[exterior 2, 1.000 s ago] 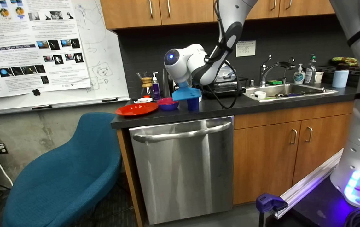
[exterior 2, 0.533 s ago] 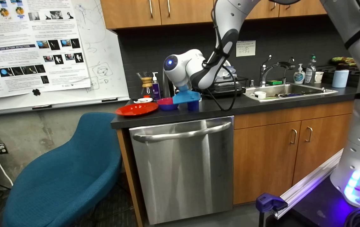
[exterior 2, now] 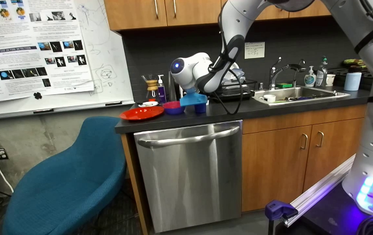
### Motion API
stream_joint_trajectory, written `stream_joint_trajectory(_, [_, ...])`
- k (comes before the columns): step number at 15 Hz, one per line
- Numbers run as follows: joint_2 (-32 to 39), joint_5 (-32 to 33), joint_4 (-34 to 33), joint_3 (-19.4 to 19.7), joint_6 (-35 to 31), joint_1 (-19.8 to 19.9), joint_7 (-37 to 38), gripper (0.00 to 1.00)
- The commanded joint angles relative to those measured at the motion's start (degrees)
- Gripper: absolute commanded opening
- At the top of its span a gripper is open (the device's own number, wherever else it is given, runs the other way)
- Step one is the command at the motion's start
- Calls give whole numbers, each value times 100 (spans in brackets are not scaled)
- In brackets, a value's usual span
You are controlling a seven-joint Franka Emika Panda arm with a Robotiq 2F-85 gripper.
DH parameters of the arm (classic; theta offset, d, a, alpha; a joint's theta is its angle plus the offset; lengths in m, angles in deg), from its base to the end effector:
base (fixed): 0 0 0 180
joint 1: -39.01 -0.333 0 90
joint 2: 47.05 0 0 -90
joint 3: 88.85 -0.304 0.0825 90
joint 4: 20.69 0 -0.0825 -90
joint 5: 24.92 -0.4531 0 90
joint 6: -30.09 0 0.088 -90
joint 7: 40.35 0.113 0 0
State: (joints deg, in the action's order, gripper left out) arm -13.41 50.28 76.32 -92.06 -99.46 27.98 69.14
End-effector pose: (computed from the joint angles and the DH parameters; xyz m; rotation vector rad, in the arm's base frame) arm 0.7209 0.1487 0.2104 2.2920 -0.9130 1.1057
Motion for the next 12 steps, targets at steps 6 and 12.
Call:
stream_joint_trajectory(6, [83,23,-176,23,-111,61,-106,60])
stream_joint_trajectory(12, [-229,20,140,-10,-376,98,-19,60])
